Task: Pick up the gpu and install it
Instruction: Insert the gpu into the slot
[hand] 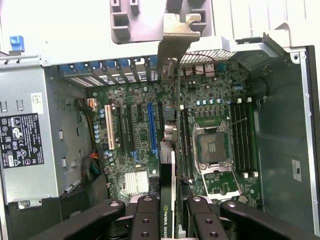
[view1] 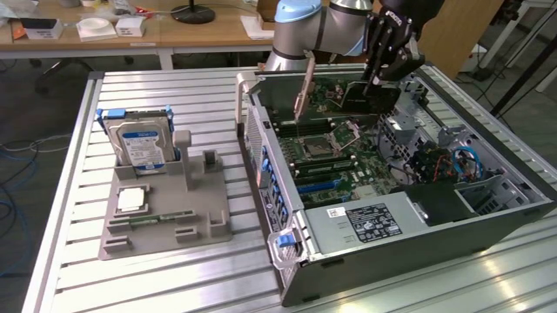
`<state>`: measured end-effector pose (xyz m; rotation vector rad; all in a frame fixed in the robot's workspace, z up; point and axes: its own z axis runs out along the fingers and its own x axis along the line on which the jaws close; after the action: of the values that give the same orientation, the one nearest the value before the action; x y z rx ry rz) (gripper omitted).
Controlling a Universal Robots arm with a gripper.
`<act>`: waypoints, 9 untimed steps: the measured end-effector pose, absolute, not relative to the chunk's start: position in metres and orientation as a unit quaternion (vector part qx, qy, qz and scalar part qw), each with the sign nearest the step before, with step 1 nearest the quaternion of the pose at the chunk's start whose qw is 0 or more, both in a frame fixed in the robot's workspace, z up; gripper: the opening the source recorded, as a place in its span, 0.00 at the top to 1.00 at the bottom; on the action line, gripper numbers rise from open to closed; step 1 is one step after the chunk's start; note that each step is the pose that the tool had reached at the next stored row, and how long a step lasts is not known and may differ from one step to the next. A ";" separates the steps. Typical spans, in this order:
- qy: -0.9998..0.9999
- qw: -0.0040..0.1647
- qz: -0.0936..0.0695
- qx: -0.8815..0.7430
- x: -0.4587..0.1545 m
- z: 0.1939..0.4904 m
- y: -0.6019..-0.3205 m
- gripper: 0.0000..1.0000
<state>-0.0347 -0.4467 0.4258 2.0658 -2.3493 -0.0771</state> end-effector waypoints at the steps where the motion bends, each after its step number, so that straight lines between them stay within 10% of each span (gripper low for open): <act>1: -0.751 0.006 -0.025 0.660 -0.035 0.426 -0.447 0.74; 9: -0.751 0.006 -0.025 0.660 -0.035 0.419 -0.447 0.74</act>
<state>-0.0347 -0.4466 0.4190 2.0662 -2.3490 -0.0771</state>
